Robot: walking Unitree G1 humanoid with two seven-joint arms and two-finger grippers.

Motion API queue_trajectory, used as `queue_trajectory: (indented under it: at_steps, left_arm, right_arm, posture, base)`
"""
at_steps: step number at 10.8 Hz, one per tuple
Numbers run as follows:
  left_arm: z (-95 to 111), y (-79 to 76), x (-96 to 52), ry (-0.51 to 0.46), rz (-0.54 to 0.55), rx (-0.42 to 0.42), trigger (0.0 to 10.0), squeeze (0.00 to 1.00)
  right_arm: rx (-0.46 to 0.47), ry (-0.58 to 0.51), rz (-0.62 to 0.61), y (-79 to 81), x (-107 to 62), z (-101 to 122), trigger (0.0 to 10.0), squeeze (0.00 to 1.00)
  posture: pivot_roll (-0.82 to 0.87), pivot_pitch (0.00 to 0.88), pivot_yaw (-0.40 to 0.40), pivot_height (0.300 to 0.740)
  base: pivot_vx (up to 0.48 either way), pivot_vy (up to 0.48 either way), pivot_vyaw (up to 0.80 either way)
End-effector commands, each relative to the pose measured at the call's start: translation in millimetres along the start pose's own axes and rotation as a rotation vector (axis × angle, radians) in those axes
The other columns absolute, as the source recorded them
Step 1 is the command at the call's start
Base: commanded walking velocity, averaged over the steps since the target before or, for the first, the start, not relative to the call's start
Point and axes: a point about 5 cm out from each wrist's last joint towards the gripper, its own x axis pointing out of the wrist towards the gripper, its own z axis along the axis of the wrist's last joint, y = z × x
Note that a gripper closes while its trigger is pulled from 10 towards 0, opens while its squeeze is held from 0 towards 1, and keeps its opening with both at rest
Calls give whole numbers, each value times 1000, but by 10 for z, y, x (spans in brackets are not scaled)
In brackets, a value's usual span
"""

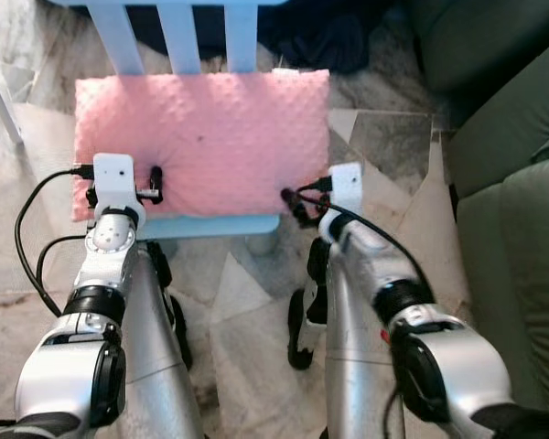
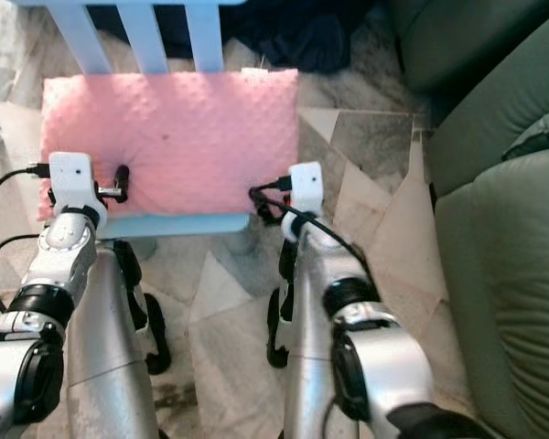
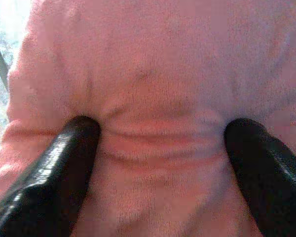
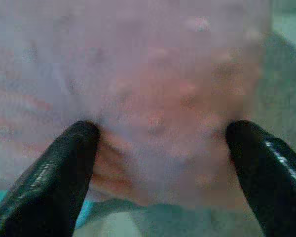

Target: Move the pillow to the sofa

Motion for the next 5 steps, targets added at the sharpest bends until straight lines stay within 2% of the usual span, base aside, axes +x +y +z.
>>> queue_trajectory:
  at_steps: [1,3,5]
  left_arm:
    - [-413,-35,-145,169,-12,-21,0,0]
    - [-482,-122,-182,187,-41,-30,0,0]
    - [-549,-116,-214,209,-38,-48,0,0]
  right_arm:
    - [82,75,-40,-23,-42,-209,0,0]
    - [120,60,-30,100,18,-163,0,0]
    - [113,71,-5,180,47,-158,0,0]
  posture:
    - [26,594,-108,499]
    - [25,585,-122,499]
    - [16,575,-134,499]
  base:
    - [0,0,0]
    - [0,0,0]
    - [0,0,0]
